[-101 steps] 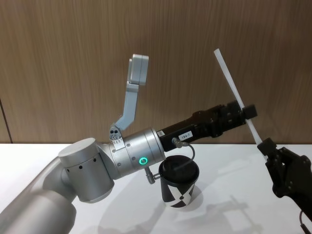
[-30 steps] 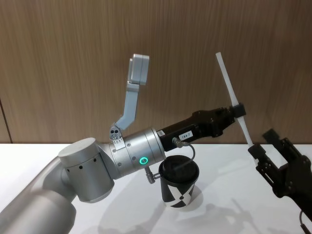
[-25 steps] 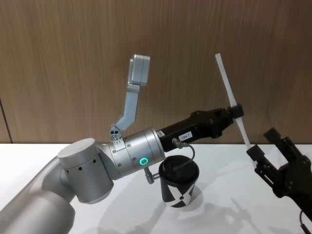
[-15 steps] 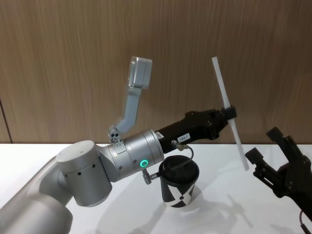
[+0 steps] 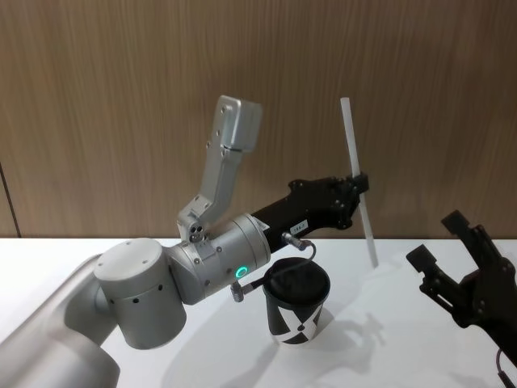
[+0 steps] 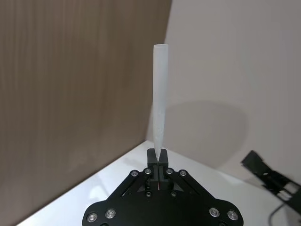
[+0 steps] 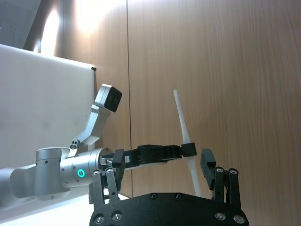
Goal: Pick up the straw with one hand, pass it to the other hand, and insert it into the cup.
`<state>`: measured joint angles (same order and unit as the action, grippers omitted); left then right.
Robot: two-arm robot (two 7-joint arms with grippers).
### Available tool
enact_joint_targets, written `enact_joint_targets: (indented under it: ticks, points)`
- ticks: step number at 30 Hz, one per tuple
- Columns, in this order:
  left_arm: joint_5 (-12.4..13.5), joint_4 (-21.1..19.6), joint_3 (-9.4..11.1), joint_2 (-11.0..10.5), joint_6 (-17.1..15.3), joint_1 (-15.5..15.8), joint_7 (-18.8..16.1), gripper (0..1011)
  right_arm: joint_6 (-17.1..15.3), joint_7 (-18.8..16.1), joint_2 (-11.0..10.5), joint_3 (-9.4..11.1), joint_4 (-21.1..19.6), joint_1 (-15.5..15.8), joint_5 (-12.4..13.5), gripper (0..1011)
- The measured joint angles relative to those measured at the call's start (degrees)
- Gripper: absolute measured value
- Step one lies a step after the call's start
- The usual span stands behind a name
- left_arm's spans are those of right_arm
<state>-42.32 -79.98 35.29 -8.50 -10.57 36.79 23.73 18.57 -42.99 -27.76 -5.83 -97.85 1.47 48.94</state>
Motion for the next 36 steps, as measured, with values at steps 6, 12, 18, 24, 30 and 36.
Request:
enact_joint_targets:
  ticks: [6, 12, 18, 24, 30, 36]
  points:
    - [4.0, -1.4, 1.0, -0.5, -0.1, 0.1, -4.6, 6, 0.0, 0.0, 0.0, 0.0, 0.0, 0.0, 0.0, 1001]
    - [7.7, -2.6, 2.2, -1.1, -1.9, 0.8, -8.1, 6, 0.0, 0.0, 0.0, 0.0, 0.0, 0.0, 0.0, 1001]
    - [10.1, -3.4, 3.3, -1.5, -4.3, 1.6, -10.1, 6, 0.0, 0.0, 0.0, 0.0, 0.0, 0.0, 0.0, 1001]
    - [11.3, -4.1, 3.9, -1.8, -6.1, 1.9, -10.8, 6, 0.0, 0.0, 0.0, 0.0, 0.0, 0.0, 0.0, 1001]
    - [12.2, -5.1, 4.2, -2.2, -7.3, 1.9, -11.2, 6, 0.0, 0.0, 0.0, 0.0, 0.0, 0.0, 0.0, 1001]
    - [13.1, -6.2, 4.2, -2.7, -7.7, 1.4, -11.9, 6, 0.0, 0.0, 0.0, 0.0, 0.0, 0.0, 0.0, 1001]
